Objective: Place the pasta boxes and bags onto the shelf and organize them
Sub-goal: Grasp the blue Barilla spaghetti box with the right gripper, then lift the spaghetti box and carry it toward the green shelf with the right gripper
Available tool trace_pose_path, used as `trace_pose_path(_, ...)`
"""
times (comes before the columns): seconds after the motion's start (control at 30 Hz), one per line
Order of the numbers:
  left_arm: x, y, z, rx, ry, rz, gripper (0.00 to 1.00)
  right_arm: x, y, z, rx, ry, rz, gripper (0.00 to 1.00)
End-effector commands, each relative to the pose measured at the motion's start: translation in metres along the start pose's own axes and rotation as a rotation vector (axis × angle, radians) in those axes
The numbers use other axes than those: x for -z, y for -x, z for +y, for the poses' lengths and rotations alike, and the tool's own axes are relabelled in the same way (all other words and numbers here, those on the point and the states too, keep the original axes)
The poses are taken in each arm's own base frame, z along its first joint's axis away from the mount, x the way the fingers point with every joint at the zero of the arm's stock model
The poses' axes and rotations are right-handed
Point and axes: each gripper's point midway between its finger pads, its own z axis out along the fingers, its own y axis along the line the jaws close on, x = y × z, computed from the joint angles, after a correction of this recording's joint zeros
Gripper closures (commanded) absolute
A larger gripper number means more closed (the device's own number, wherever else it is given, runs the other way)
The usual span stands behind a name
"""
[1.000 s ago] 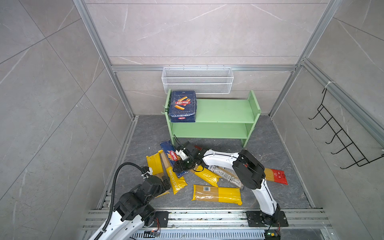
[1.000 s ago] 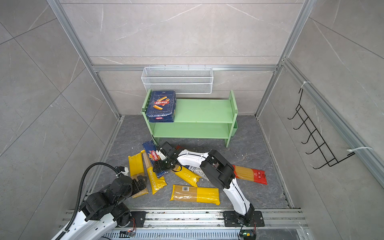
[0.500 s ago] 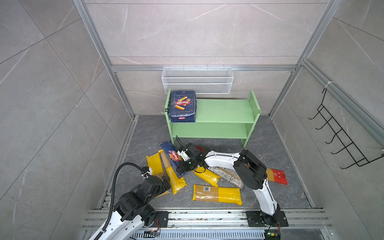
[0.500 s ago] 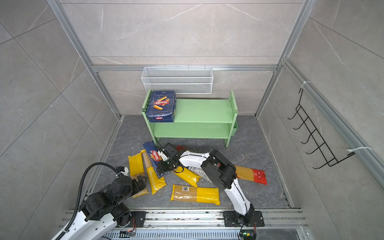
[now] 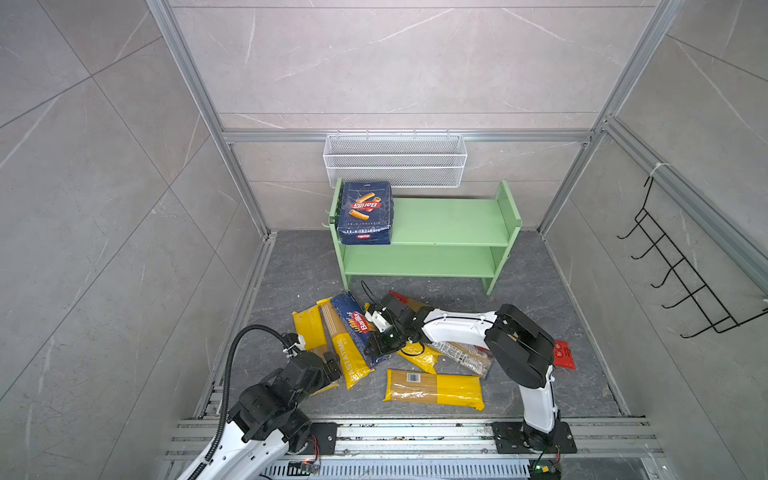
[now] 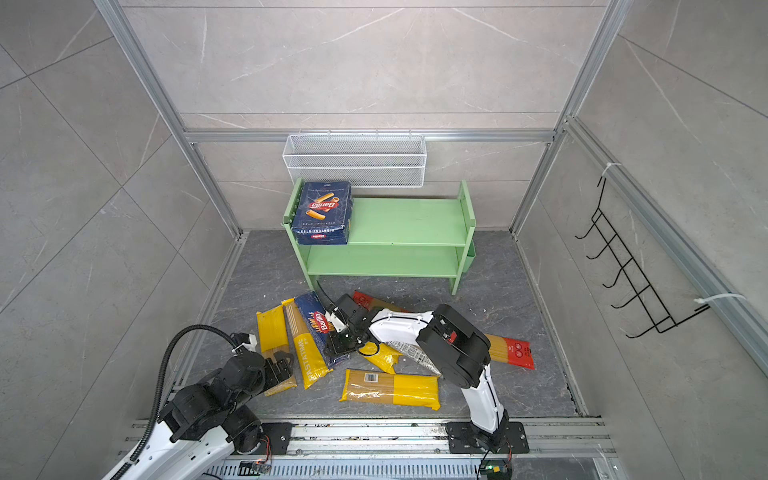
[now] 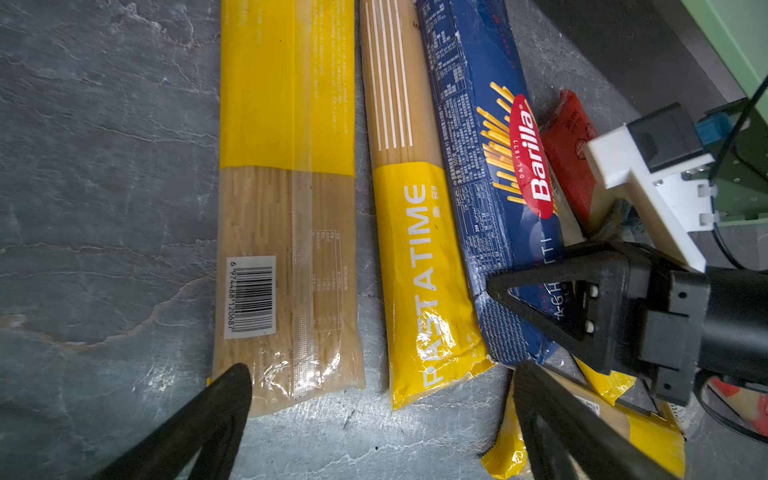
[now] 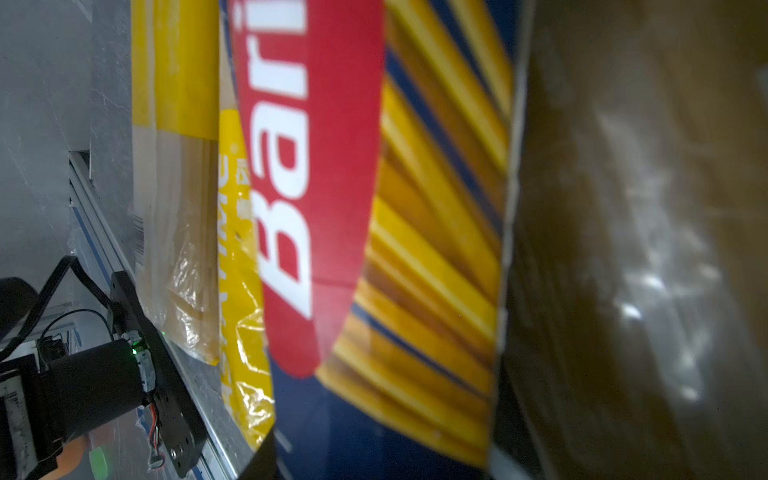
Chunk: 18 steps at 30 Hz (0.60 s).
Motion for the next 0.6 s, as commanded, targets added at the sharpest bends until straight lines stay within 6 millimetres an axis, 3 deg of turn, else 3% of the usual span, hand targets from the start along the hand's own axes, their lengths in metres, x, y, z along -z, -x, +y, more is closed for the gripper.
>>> trace_pose_path(0.0, 0.002, 0.006, -0.006, 0.001, 0.002, -0.008, 0.0, 0.024, 0.001, 0.011, -0.003, 0.001, -0.03, 0.69)
trace_pose_path(0.57, -0.005, 0.014, -0.027, -0.051, 0.009, 0.015, 0.0, 0.076, -0.022, 0.019, 0.006, -0.003, -0.061, 0.7)
